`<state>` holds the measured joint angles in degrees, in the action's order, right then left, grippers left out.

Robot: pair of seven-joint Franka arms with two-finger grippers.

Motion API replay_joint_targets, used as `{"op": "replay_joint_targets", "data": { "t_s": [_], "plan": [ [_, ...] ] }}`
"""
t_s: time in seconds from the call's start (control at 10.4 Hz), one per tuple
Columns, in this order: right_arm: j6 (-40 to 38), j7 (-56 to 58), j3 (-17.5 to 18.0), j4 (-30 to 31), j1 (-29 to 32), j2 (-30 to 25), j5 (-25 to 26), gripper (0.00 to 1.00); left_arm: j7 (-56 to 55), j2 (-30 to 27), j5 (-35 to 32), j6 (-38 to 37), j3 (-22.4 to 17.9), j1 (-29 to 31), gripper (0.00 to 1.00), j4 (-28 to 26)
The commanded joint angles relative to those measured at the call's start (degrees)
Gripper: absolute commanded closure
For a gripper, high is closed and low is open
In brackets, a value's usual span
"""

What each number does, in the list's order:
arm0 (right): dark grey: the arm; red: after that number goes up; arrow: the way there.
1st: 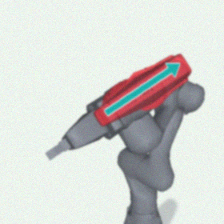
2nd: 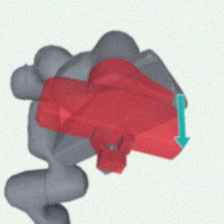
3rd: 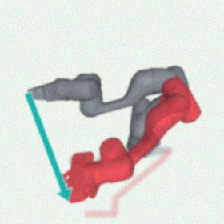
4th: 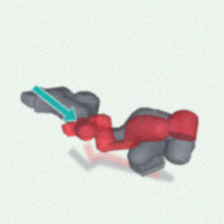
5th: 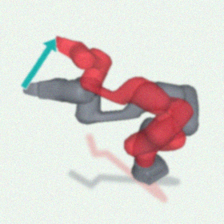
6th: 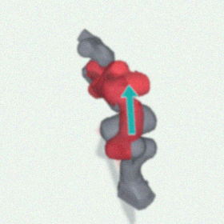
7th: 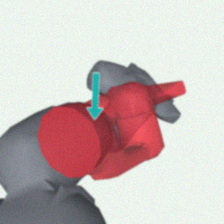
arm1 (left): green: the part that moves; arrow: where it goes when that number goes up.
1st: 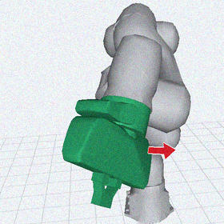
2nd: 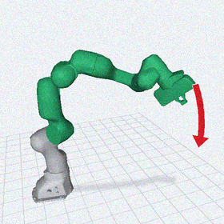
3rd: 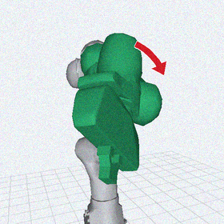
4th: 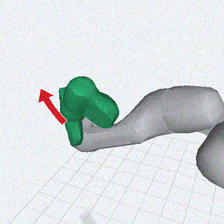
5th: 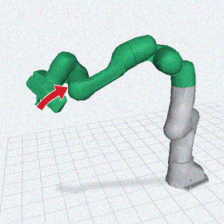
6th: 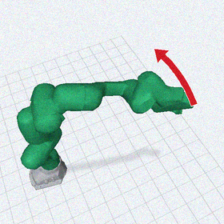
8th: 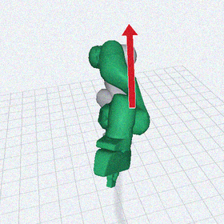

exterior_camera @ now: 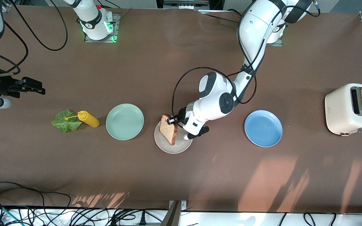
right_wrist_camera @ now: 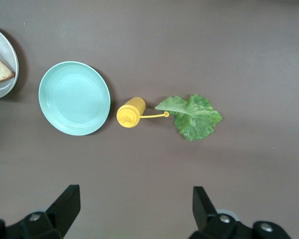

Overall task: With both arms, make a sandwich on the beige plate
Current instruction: 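Lower the bread onto the beige plate and open the left gripper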

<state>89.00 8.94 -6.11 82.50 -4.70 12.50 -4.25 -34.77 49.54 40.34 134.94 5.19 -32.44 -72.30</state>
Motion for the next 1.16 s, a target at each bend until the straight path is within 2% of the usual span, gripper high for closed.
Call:
{"op": "replay_joint_targets", "data": {
  "t_s": [0.0, 0.19, 0.48, 0.68, 1.06],
  "plan": [
    [1.44, -0.5, 0.13, 0.56, 0.48, -0.02, -1.2, 0.0, -0.73, 0.65, 2.46, 0.24, -0.97, -1.22, 0.51, 1.28],
    [2.41, -0.42, 0.13, 0.56, 0.66, 0.42, -1.2, 0.0, -0.65, 0.38, 1.67, 0.15, -1.06, -1.14, 0.19, 1.28],
    [3.38, -0.42, 0.13, 0.56, 0.66, 0.68, -1.29, 0.0, -0.39, -0.14, 0.88, -1.95, -1.41, -0.7, 0.07, 0.49],
    [3.46, -0.5, 0.13, 0.56, 0.66, 0.86, -1.29, 0.0, -0.38, -0.23, -3.94, -6.42, -1.5, -0.26, 0.01, 0.75],
    [3.46, -0.42, 0.13, 0.56, 0.84, 0.86, -1.29, 0.0, 0.05, 0.03, -9.13, -11.18, -1.41, 1.67, 0.0, 0.49]
  ]
}}
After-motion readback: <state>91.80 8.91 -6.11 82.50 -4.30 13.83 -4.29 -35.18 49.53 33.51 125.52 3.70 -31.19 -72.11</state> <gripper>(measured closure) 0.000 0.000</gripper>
